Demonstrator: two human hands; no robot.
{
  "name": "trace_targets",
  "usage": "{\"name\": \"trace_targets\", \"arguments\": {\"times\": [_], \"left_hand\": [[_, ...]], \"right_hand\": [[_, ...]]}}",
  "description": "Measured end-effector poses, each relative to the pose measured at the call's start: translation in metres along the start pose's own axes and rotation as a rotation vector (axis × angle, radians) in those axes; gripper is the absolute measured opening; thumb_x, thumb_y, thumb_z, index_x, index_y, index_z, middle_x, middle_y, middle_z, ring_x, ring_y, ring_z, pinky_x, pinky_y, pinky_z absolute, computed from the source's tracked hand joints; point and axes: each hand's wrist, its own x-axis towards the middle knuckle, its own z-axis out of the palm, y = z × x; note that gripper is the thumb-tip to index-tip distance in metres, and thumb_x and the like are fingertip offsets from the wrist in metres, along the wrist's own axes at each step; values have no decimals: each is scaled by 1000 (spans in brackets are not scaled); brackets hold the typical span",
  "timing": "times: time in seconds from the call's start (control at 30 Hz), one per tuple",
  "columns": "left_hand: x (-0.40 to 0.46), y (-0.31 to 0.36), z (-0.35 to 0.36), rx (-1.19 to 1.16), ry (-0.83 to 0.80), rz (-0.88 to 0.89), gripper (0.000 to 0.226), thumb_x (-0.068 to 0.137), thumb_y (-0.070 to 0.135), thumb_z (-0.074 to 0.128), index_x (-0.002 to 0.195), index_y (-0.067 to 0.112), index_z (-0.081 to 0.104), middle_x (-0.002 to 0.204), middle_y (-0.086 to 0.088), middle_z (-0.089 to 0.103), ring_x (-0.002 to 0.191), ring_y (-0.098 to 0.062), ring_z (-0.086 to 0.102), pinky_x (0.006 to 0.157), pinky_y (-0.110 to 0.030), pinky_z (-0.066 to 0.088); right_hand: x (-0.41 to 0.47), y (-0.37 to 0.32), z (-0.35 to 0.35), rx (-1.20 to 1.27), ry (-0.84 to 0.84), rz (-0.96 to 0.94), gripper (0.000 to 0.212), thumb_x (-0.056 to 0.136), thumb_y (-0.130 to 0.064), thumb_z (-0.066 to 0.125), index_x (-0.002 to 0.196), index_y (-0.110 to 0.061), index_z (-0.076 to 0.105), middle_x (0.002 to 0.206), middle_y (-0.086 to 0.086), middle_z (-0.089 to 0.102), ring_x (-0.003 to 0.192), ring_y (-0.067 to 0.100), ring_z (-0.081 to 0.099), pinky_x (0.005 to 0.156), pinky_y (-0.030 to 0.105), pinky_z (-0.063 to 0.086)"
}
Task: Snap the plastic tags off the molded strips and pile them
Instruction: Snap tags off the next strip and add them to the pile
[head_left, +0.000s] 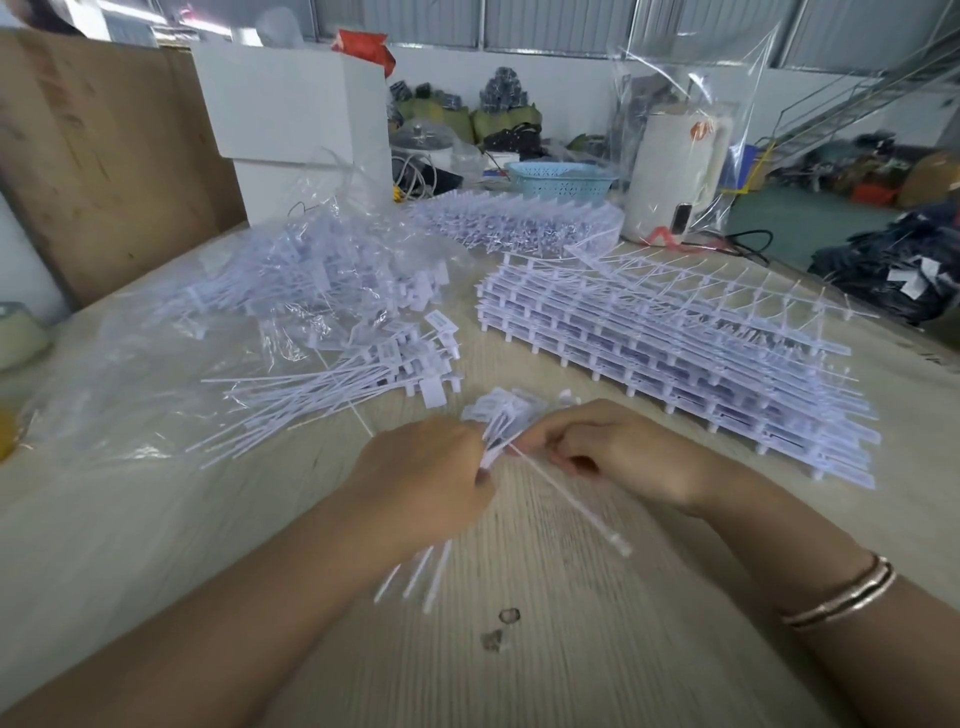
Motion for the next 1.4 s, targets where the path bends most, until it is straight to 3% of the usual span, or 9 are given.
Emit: {"name": "trace_targets", "arguments": {"times": [0.2,0.3,0.53,0.67,0.8,0.97,1.1,1.3,1.4], "left_hand": [[2,-1,1,-97,22,-37,20,93,30,41,101,16,55,92,-1,58,86,-23,58,69,-33,45],[5,-1,-4,-216,-47,-93,20,92,30,39,83,19,53,83,-1,57,79,-20,56,65,-32,42],[-1,-1,-13,-438,-125,-82,69,89,64,17,77,19,68,81,1,70,77,-10,64,76,-31,48],[0,-5,-9,-254,-174,-26,42,92,58,35,77,22,49,81,0,56,74,-15,56,62,-31,43],[0,-5,2,-25,-72,57,12,98,28,37,90,20,37,83,5,40,92,-20,50,65,-29,33],[6,-33,-20,-133,99,-2,13,99,22,35,109,30,32,66,5,41,58,-15,46,49,-29,30],[32,-98,-38,-23,430,-95,20,99,23,37,115,16,46,90,-10,62,82,-33,59,70,-41,47],[42,-148,8,0,78,-249,42,97,13,40,139,13,42,132,-13,45,120,-32,38,99,-42,35],[43,-150,1,-125,140,-259,41,96,13,39,136,14,47,133,-11,44,124,-31,34,104,-41,29]], "right_hand": [[3,3,8,-31,-29,-17,33,91,-1,43,83,-15,71,52,-9,47,51,4,40,61,19,35],[1,-1,20,-154,-37,-157,31,93,-7,47,82,-29,65,55,-20,53,54,-2,45,62,16,36],[0,-4,36,-331,-134,-306,33,88,-1,44,96,-16,72,89,-16,65,78,9,61,78,30,48],[-6,-5,13,-114,88,-315,32,78,-4,45,70,-21,71,57,-9,59,48,9,46,50,20,36],[-10,-1,-19,46,452,-338,34,73,-5,39,66,-22,69,51,-4,52,50,15,40,49,26,30],[-10,2,-23,-86,509,-391,37,78,3,42,69,-21,68,56,2,53,47,6,40,47,12,29],[-8,5,-20,-211,464,-464,36,75,1,41,71,-22,69,55,-5,53,47,6,44,48,7,29],[-6,10,-20,-268,427,-463,38,76,-2,41,71,-30,66,54,-15,55,50,16,47,49,10,31],[-4,11,-22,-255,436,-444,39,76,-4,40,70,-34,65,54,-14,55,49,22,49,48,16,34]]}}
